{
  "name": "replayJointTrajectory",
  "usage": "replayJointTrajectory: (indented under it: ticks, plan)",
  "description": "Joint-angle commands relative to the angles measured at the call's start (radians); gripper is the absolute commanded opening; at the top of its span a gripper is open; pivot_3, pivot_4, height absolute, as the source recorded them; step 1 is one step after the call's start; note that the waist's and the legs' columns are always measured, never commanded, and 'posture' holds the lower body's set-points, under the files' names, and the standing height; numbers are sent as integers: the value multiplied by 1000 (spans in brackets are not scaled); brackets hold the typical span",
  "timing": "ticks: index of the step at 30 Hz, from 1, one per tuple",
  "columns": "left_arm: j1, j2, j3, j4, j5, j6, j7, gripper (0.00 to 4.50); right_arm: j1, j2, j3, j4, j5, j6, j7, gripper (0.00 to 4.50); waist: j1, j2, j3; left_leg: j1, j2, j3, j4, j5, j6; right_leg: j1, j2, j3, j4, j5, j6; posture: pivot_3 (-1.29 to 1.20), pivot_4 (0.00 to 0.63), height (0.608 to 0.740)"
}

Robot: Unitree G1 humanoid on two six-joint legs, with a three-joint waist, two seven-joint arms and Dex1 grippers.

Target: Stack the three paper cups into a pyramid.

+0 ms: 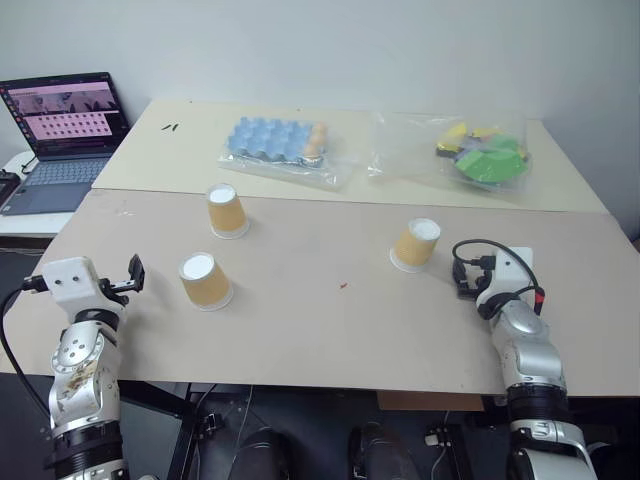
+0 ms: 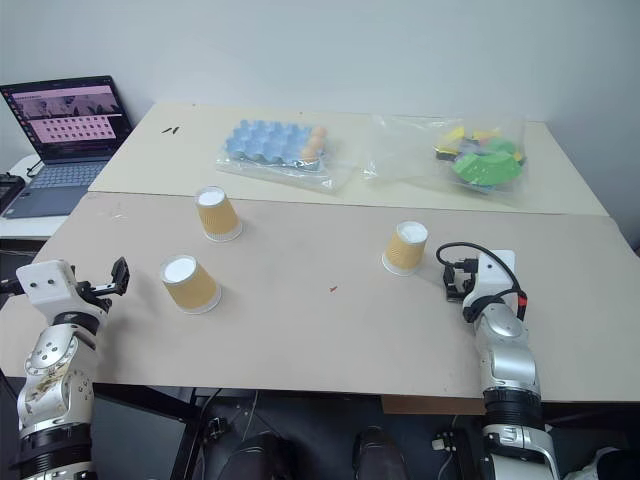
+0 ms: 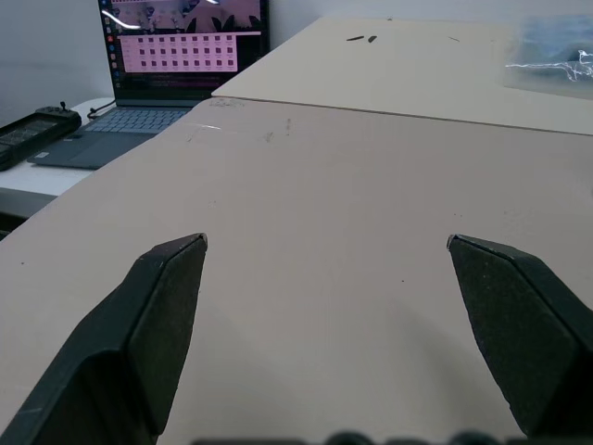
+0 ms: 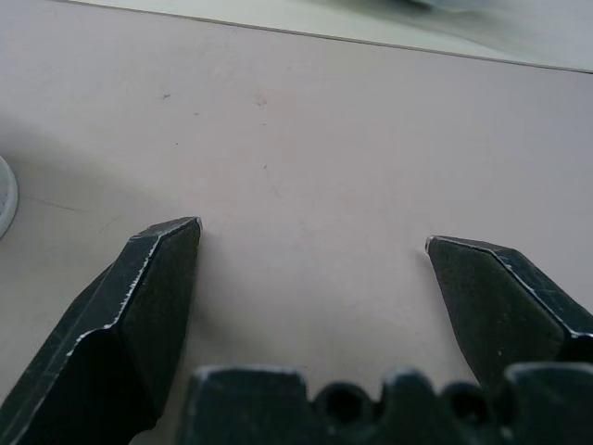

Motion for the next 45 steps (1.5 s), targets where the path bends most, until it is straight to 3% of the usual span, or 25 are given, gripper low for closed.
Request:
replayJointTrajectory:
  ticks: [1, 4, 9, 12, 14, 17, 19, 22, 26, 30, 37, 45]
  plan:
    - [-18, 8, -9, 10, 7, -29, -23, 4431, -31, -28, -83, -73, 47, -5, -25, 4500, 0, 0, 0, 0, 0, 0, 0, 0, 0, 0, 0, 0, 0, 0, 0, 0, 150, 706]
    - [4, 23, -19, 1, -11, -16, -81, 4431, -147, -85, -178, -191, 207, 50, 42, 4500, 2, 5, 3, 0, -1, 0, 0, 0, 0, -1, -1, 1, 0, 0, 0, 0, 150, 706]
    - [56, 54, -10, -41, -13, -8, -138, 4431, -276, -174, -204, -369, 507, 258, 247, 4500, -6, 9, 5, 0, 1, 1, -2, 0, 0, -2, 2, 1, 0, 0, -1, 0, 150, 706]
    - [91, 89, 5, -70, -29, 9, -186, 4431, -293, -239, -145, -548, 738, 427, 420, 4500, -2, 7, 4, 3, 2, 0, -9, 1, -2, 0, 3, 0, -6, -1, -2, 0, 150, 706]
    - [115, 118, 11, -88, -38, 25, -221, 4431, -284, -284, -17, -671, 800, 503, 559, 4500, -1, 7, 4, 3, 1, 0, -11, 1, -2, 0, 2, 0, -7, -1, -2, 0, 150, 706]
    - [154, 175, 9, -102, -48, 47, -292, 4431, -281, -340, 211, -779, 755, 552, 719, 4500, -3, 7, 4, 3, 1, 0, -13, 0, -1, 0, 1, 0, -8, -1, -2, 0, 150, 706]
    - [189, 235, 8, -119, -70, 72, -380, 4431, -271, -372, 345, -780, 638, 513, 787, 4500, 1, 6, 3, 3, 1, 0, -13, 0, -1, 0, 1, -1, -9, -1, -2, 0, 150, 706]
    - [240, 324, 1, -154, -114, 111, -536, 4431, -256, -379, 446, -746, 515, 448, 827, 4500, 8, 5, 3, 2, -1, 0, -11, -1, 1, 1, -2, -2, -9, -1, -2, 0, 150, 706]
    - [264, 433, -48, -178, -150, 136, -730, 4431, -243, -352, 458, -718, 458, 415, 828, 4500, 15, 5, 3, 0, -2, 0, -9, -1, 2, 0, -4, -4, -8, -1, -1, 0, 150, 706]
    - [179, 467, -144, -146, -127, 118, -823, 4431, -233, -327, 445, -710, 429, 416, 809, 4500, 15, 5, 3, 1, -2, 0, -9, -1, 1, 0, -4, -5, -8, -1, -1, 0, 150, 706]
    - [-121, 409, -322, 35, -61, 63, -894, 4431, -197, -319, 413, -743, 421, 449, 767, 4500, 17, 5, 3, 0, -2, 0, -8, -1, 1, 0, -2, -5, -8, -1, -1, 0, 150, 706]
    - [-257, 340, -387, 111, -45, 44, -940, 4431, -167, -325, 393, -776, 420, 472, 731, 4500, 8, 5, 3, -2, -2, 0, -7, -1, 1, -1, 1, -4, -8, -1, -1, 0, 150, 706]
